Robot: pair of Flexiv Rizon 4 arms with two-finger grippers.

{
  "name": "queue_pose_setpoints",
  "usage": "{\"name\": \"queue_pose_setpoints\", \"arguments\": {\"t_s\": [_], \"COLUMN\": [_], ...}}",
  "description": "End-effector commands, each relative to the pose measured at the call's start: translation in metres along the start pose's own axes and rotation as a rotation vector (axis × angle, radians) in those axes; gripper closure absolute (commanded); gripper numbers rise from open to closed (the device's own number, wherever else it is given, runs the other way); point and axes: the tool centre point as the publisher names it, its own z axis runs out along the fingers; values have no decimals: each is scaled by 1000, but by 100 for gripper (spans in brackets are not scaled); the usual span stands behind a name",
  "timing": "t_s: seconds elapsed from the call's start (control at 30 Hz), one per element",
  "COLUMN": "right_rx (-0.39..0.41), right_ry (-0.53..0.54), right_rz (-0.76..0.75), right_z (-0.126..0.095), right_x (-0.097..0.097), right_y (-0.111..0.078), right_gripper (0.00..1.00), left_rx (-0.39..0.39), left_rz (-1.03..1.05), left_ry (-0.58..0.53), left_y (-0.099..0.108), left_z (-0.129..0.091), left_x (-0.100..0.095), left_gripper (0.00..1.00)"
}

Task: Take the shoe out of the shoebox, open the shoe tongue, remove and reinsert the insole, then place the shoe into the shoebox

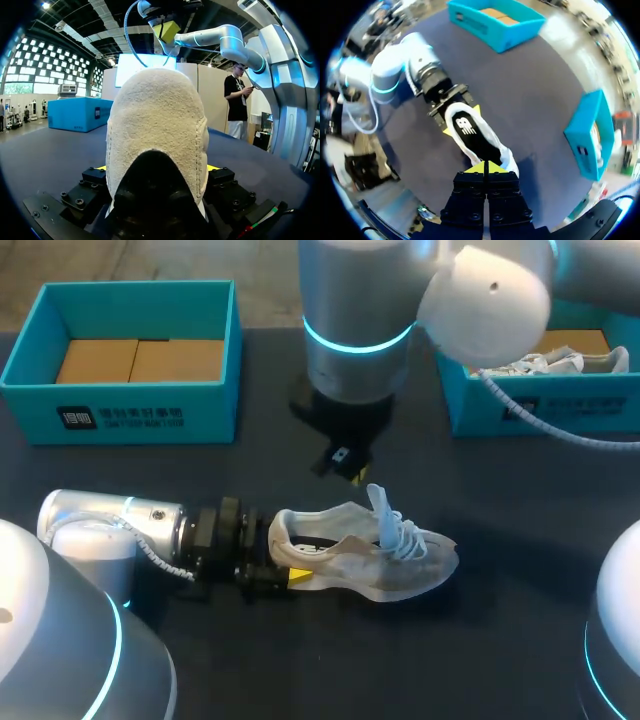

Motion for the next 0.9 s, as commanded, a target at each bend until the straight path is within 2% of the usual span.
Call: {"name": "queue_pose_setpoints", "arguments": {"t_s": [0.03, 0.13, 0.3, 0.73, 0.9], "right_rx": [28, 29, -19, -19, -18], "right_ry": [11, 18, 80, 80, 76], "right_rz": [-229, -314, -378, -378, -441], "right_z": [25, 32, 49, 49, 73], "right_x": [10, 13, 11, 11, 22], "right_y": [23, 25, 19, 19, 24], "right_gripper": [100, 100, 100, 100, 100], "left_rx": [-1, -1, -1, -1, -1], "left_rz": [-1, -1, -1, -1, -1], "left_ry": [0, 0, 0, 0, 0], "left_y": [-1, -1, -1, -1, -1], "left_z": [-1, -1, -1, -1, -1], "left_x": [0, 0, 0, 0, 0], "left_gripper": [100, 100, 100, 100, 100]}}
